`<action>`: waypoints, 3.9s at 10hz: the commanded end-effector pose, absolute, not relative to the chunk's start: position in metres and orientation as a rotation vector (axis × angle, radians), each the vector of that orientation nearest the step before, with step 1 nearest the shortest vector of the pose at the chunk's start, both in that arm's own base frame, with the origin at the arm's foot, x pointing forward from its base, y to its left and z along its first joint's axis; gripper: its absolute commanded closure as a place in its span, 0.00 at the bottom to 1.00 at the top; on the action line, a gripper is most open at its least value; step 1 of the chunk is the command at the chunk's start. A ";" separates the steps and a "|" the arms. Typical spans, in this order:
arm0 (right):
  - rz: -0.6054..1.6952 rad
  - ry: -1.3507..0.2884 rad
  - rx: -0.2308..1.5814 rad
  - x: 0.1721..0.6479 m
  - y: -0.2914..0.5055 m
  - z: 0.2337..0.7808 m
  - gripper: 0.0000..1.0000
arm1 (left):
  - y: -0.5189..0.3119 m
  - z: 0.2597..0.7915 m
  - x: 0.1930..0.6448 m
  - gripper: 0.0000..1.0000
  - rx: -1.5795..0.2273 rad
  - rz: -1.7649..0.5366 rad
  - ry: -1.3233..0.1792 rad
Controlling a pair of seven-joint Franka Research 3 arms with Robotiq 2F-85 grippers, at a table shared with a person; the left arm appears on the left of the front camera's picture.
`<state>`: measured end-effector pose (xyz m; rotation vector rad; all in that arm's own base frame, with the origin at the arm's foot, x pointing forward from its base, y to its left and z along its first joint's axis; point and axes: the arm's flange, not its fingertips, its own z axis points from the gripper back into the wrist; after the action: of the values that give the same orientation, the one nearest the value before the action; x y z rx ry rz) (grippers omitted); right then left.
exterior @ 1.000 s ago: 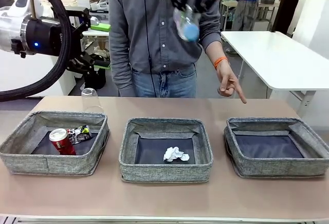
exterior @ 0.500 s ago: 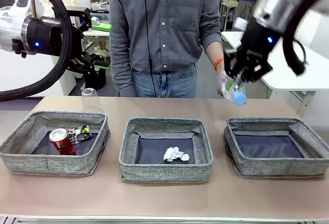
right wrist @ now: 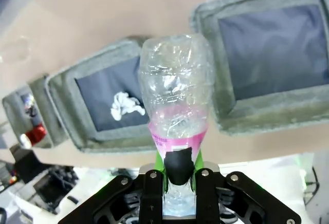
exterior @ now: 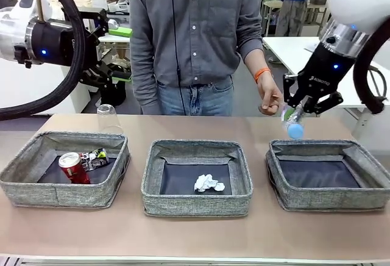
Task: Sort the waste into the appropriate baskets.
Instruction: Place the picked waste into the Fabric basket indicated by the person.
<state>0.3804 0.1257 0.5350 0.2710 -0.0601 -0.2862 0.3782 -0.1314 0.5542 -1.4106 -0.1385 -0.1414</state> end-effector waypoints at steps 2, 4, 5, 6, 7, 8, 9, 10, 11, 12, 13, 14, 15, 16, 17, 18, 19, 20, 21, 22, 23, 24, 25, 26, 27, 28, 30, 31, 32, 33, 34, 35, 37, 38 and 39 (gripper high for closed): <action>-0.202 -0.067 0.219 0.392 0.105 0.520 0.79 | -0.133 0.558 0.377 0.00 -1.428 -0.127 -0.136; -0.030 -0.051 0.143 0.390 0.059 0.486 0.79 | -0.133 0.558 0.377 0.00 -1.428 -0.127 -0.136; 0.067 -0.088 0.173 0.387 0.048 0.473 0.79 | -0.133 0.558 0.377 0.00 -1.428 -0.127 -0.136; 0.067 -0.115 0.214 0.389 0.044 0.467 0.79 | -0.133 0.558 0.377 0.00 -1.428 -0.127 -0.136; 0.063 -0.154 0.241 0.390 0.043 0.463 0.79 | -0.133 0.558 0.377 0.00 -1.428 -0.127 -0.136; 0.082 -0.186 0.267 0.390 0.043 0.464 0.79 | -0.133 0.558 0.377 0.00 -1.428 -0.127 -0.136; 0.071 -0.192 0.249 0.391 0.042 0.465 0.79 | -0.133 0.558 0.377 0.00 -1.428 -0.127 -0.136; 0.074 -0.191 0.253 0.391 0.042 0.466 0.79 | -0.133 0.558 0.377 0.00 -1.428 -0.127 -0.136; 0.067 -0.180 0.237 0.391 0.042 0.465 0.50 | -0.133 0.558 0.377 0.00 -1.428 -0.127 -0.136; 0.081 -0.178 0.234 0.392 0.043 0.462 0.22 | -0.133 0.558 0.377 0.00 -1.428 -0.127 -0.136; 0.073 -0.180 0.241 0.392 0.043 0.463 0.00 | -0.133 0.558 0.377 0.00 -1.428 -0.127 -0.136; 0.063 -0.187 0.226 0.392 0.043 0.464 0.00 | -0.133 0.558 0.377 0.00 -1.428 -0.127 -0.136; 0.060 -0.196 0.233 0.393 0.043 0.466 0.00 | -0.133 0.558 0.377 0.00 -1.428 -0.127 -0.136; 0.047 -0.201 0.228 0.393 0.043 0.467 0.00 | -0.133 0.558 0.377 0.00 -1.428 -0.127 -0.136; 0.046 -0.203 0.233 0.393 0.043 0.467 0.00 | -0.133 0.558 0.377 0.00 -1.428 -0.127 -0.136; 0.042 -0.203 0.233 0.392 0.043 0.467 0.00 | -0.133 0.558 0.377 0.00 -1.428 -0.127 -0.136; 0.040 -0.205 0.236 0.392 0.044 0.468 0.00 | -0.133 0.558 0.377 0.00 -1.428 -0.127 -0.136; 0.032 -0.206 0.243 0.392 0.044 0.469 0.00 | -0.133 0.558 0.377 0.00 -1.428 -0.127 -0.136; 0.023 -0.205 0.247 0.393 0.045 0.470 0.00 | -0.133 0.558 0.377 0.00 -1.428 -0.127 -0.136; -0.012 -0.202 0.258 0.395 0.047 0.473 0.00 | -0.133 0.558 0.377 0.00 -1.428 -0.127 -0.136; -0.086 -0.201 0.305 0.399 0.051 0.480 0.00 | -0.133 0.558 0.377 0.00 -1.428 -0.127 -0.136; -0.115 -0.151 0.506 0.401 0.056 0.495 0.00 | -0.133 0.558 0.377 0.00 -1.428 -0.127 -0.136; -0.055 -0.098 0.810 0.401 0.057 0.512 0.00 | -0.133 0.558 0.377 0.00 -1.428 -0.127 -0.136; 0.011 -0.017 1.071 0.402 0.056 0.525 0.00 | -0.133 0.558 0.377 0.00 -1.428 -0.127 -0.136; 0.065 0.093 1.249 0.402 0.061 0.533 0.00 | -0.133 0.558 0.377 0.00 -1.428 -0.127 -0.136; 0.193 0.215 1.425 0.404 0.075 0.538 0.00 | -0.133 0.558 0.377 0.00 -1.428 -0.127 -0.136; 0.199 0.314 1.535 0.412 0.111 0.538 0.00 | -0.133 0.558 0.377 0.00 -1.428 -0.127 -0.136; 0.146 0.308 1.560 0.414 0.129 0.542 0.00 | -0.133 0.558 0.377 0.00 -1.428 -0.127 -0.136; -0.047 0.122 1.450 0.414 0.148 0.550 0.00 | -0.133 0.558 0.377 0.00 -1.428 -0.127 -0.136; -0.152 0.045 1.359 0.412 0.170 0.564 0.00 | -0.133 0.558 0.377 0.00 -1.428 -0.127 -0.136; -0.261 -0.055 1.207 0.406 0.202 0.577 0.00 | -0.133 0.558 0.377 0.00 -1.428 -0.127 -0.136; -0.250 -0.086 1.077 0.402 0.221 0.577 0.00 | -0.133 0.558 0.377 0.00 -1.428 -0.127 -0.136; -0.080 0.044 1.388 0.419 0.168 0.551 0.00 | -0.133 0.558 0.377 0.00 -1.428 -0.127 -0.136; -0.080 0.044 1.388 0.419 0.168 0.551 0.00 | -0.133 0.558 0.377 0.00 -1.428 -0.127 -0.136; -0.080 0.044 1.388 0.419 0.168 0.551 0.00 | -0.133 0.558 0.377 0.00 -1.428 -0.127 -0.136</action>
<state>0.4168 0.1690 0.5531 1.3557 0.0365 -0.1003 0.3781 -0.1318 0.5541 -1.4103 -0.1379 -0.1420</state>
